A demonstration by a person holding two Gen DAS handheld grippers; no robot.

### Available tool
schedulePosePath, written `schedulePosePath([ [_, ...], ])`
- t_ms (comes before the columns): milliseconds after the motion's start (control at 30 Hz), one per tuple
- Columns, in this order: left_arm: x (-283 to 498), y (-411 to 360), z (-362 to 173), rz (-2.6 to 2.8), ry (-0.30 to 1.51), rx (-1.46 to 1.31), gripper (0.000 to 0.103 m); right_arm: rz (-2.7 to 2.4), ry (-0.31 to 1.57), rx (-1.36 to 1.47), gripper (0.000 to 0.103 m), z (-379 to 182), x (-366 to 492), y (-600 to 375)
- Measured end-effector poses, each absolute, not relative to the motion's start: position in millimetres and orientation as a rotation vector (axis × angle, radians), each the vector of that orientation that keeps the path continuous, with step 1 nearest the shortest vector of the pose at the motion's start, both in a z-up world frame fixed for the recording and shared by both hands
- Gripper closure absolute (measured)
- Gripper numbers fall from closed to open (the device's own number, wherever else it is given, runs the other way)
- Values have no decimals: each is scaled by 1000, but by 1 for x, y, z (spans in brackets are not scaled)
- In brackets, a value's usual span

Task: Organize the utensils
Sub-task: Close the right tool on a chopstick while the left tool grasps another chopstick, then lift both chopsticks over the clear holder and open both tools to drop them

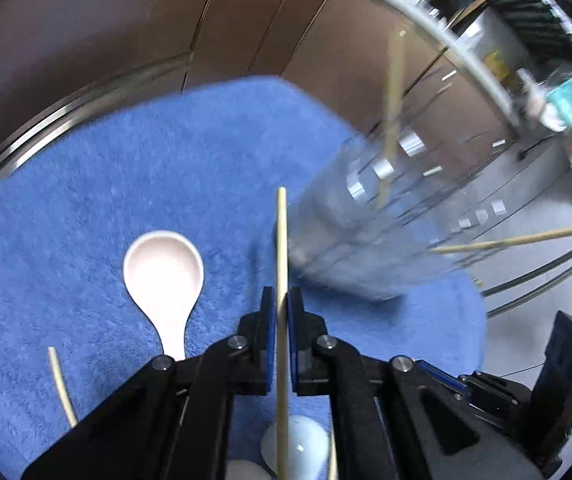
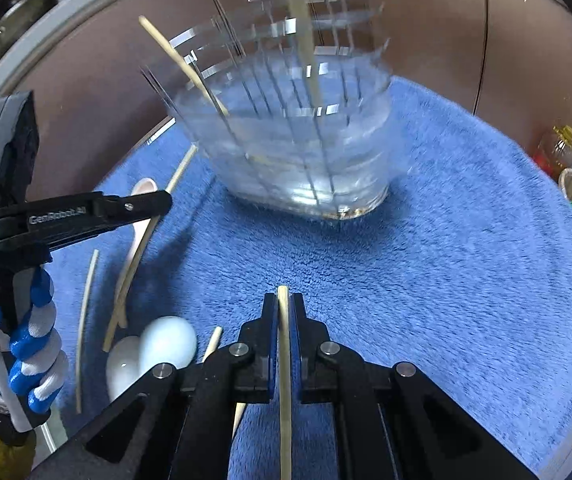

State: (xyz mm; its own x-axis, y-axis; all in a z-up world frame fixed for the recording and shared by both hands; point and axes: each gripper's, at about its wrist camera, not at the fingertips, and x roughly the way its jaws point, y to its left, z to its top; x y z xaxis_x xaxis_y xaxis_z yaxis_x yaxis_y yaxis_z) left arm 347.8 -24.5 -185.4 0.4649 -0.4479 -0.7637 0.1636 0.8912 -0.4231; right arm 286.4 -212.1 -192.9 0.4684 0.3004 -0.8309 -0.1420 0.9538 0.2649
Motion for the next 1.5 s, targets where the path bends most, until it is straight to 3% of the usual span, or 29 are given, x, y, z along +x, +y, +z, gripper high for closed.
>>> schedulePosePath([
  [667, 216, 32, -71, -423, 655, -300, 98, 270, 729, 204, 97, -97, 177, -229],
  [1500, 138, 25, -56, -481, 541, -341, 98, 312, 567, 213, 97, -62, 119, -233],
])
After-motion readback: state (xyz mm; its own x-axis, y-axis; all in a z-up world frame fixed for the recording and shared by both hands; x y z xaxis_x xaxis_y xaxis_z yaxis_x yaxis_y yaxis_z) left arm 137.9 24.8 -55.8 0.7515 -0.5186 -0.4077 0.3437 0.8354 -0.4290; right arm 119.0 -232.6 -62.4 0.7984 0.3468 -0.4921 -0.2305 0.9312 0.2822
